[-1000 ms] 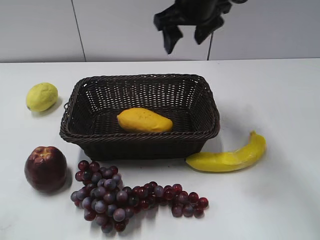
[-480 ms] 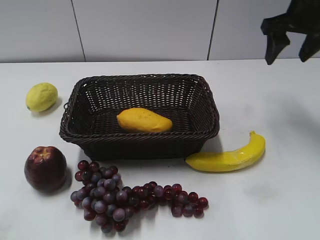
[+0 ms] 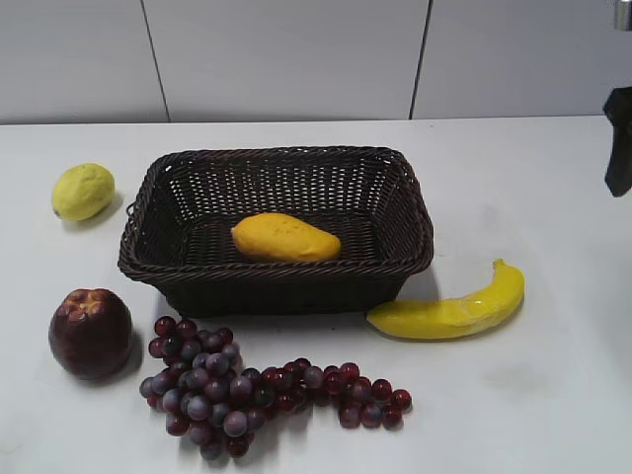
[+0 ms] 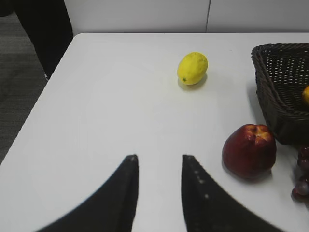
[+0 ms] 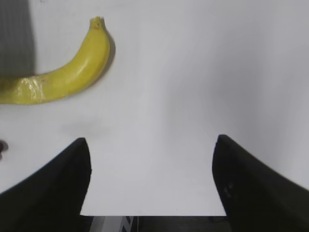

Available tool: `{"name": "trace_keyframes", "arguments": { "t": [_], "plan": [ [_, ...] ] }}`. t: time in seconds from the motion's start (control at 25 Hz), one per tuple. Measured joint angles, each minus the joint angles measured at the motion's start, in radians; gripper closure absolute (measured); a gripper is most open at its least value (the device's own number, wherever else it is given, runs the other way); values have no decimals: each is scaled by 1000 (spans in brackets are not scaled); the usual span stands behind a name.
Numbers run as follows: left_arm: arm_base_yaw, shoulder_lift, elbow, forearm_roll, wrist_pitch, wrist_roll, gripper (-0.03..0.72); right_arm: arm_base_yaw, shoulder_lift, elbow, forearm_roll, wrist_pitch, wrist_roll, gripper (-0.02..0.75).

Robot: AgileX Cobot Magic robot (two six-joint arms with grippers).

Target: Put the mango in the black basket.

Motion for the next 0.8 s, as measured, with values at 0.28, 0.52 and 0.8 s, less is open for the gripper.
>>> {"name": "trace_keyframes", "arguments": {
  "t": [0.28,0.52,0.8],
  "plan": [
    [0,0,0,0,0,0,448,0,-233,218,0,-52,2,142],
    [0,0,0,0,0,0,448,0,-403,406,0,-109,5,142],
    [0,0,0,0,0,0,448,0,-590,591,-9,-137,5,142]
  ]
}}
